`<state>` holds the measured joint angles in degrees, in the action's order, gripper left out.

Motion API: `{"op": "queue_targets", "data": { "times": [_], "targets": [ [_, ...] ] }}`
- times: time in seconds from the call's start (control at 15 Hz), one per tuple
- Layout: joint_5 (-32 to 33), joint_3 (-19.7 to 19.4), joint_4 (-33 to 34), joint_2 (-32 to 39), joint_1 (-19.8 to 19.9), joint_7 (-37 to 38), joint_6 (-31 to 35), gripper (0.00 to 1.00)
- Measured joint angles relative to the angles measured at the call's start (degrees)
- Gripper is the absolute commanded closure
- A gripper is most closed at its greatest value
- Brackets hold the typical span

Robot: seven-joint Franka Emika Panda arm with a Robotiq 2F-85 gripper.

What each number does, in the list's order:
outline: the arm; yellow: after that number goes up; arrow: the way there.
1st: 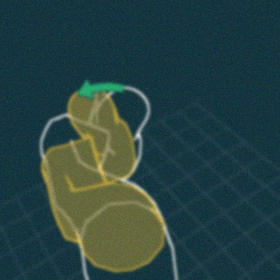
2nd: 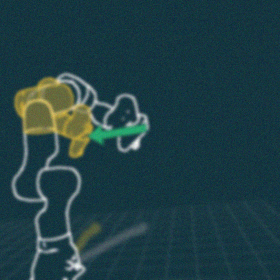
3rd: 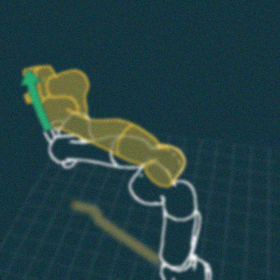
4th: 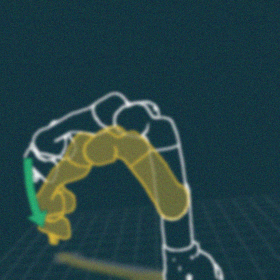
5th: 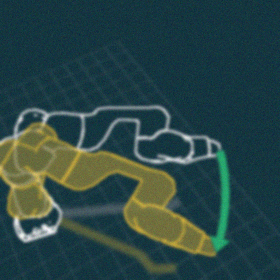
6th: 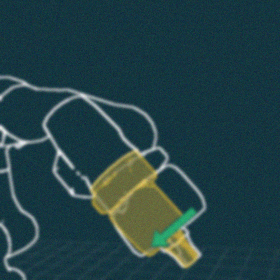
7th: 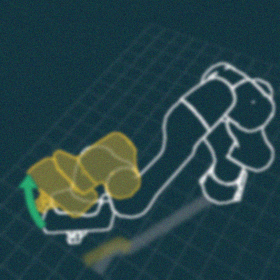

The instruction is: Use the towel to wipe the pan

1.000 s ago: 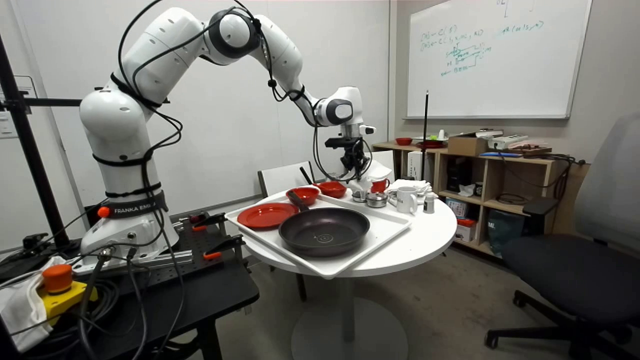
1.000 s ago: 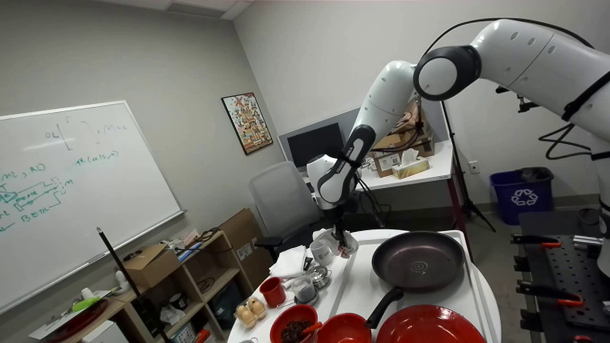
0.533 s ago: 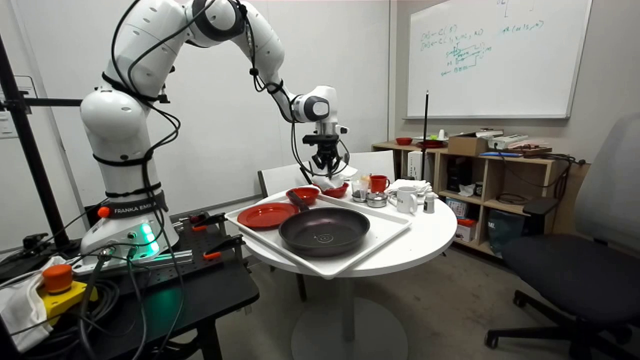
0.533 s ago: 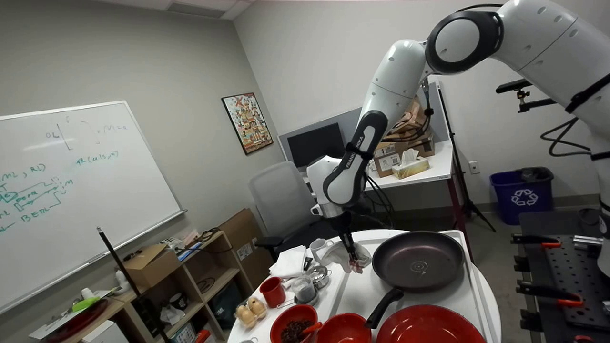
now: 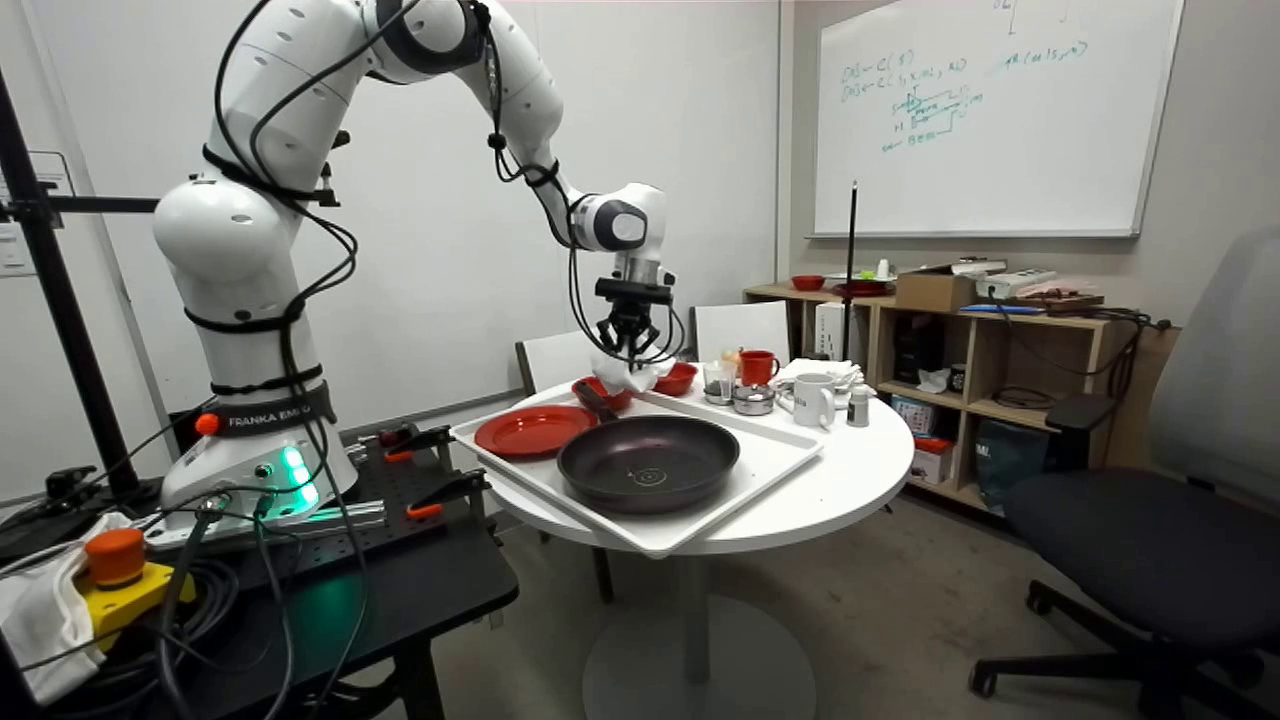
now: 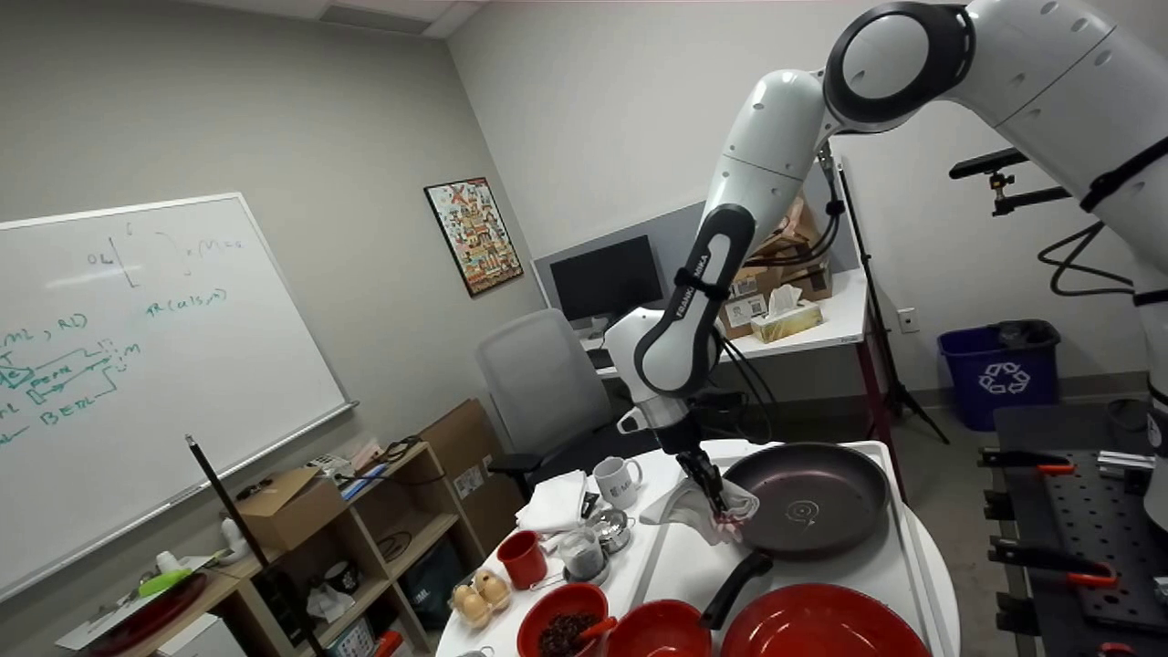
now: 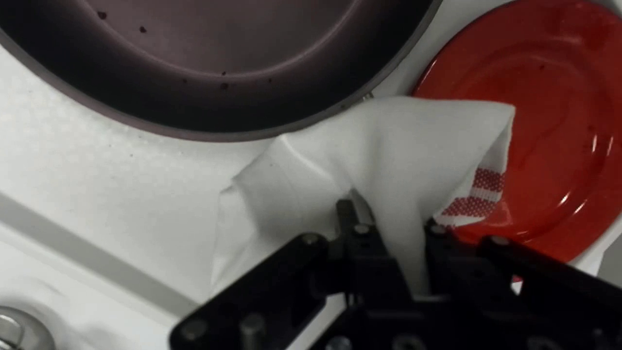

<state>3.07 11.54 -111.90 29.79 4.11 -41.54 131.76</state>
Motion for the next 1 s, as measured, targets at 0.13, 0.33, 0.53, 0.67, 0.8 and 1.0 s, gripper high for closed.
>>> {"op": "queue_targets", "data": {
  "times": [0.13, 0.33, 0.53, 0.67, 0.8, 1.0],
  "targets": [
    [-1.4, 0.0, -2.5, -1.2, 1.0, -1.7, 0.0, 0.96],
    [-2.3, -0.8, -6.7, -3.7, 1.9, -1.9, 0.0, 0.96],
    [-2.3, -2.7, -10.4, -6.2, 2.2, -1.7, 0.6, 0.96],
    [-2.3, -4.4, -12.1, -7.1, 2.4, -1.0, 1.6, 0.96],
    [-2.3, -6.2, -12.5, -7.0, 2.6, 0.5, 2.4, 0.96],
    [-2.3, -8.5, -11.3, -5.5, 3.1, 3.8, 2.6, 0.96]
  ]
}}
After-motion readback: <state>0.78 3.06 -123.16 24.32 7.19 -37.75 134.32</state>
